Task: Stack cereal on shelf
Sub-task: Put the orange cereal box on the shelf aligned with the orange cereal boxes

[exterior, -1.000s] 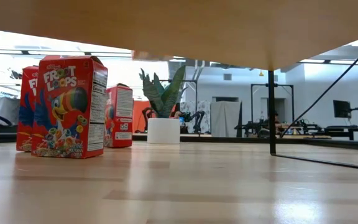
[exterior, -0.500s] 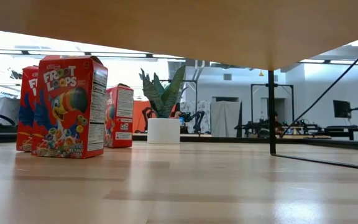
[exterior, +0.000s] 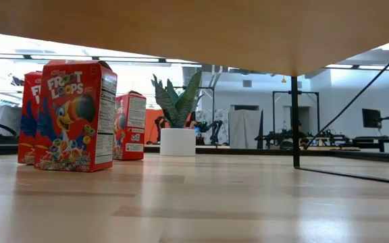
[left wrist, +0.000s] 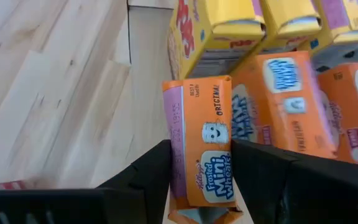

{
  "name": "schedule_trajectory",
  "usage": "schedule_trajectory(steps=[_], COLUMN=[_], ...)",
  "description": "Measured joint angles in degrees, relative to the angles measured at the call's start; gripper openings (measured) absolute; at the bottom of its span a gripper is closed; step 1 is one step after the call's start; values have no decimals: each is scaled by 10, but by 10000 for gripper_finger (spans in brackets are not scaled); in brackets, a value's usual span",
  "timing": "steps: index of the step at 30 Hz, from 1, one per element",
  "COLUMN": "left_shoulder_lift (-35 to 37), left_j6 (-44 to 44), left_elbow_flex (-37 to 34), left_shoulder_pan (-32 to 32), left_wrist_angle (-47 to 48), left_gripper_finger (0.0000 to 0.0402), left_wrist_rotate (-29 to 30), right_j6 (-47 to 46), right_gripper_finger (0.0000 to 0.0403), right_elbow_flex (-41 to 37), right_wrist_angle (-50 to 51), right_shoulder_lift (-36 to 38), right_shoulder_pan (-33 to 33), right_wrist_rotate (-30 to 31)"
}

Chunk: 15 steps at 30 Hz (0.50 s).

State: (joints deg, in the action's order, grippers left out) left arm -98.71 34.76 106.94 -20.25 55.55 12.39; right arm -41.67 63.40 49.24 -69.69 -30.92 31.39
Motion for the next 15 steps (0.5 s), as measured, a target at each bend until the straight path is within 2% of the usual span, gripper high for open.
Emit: schedule_trajectory(steps=[8, 15], left_shoulder_lift=[-17, -17], left_j6=[0, -11], left_elbow_flex=[0, 0], left_shoulder_pan=[0, -1], left_wrist_angle=[-25, -37], left_gripper_finger=[148, 148], left_wrist_rotate=[3, -31], right_j6=[2, 3], right_gripper_finger=[175, 169], right_elbow_flex=[0, 0], right_wrist_angle=[2, 4], right_shoulder_lift=[0, 0], right_shoulder_pan=[0, 0], right_wrist_rotate=[0, 0])
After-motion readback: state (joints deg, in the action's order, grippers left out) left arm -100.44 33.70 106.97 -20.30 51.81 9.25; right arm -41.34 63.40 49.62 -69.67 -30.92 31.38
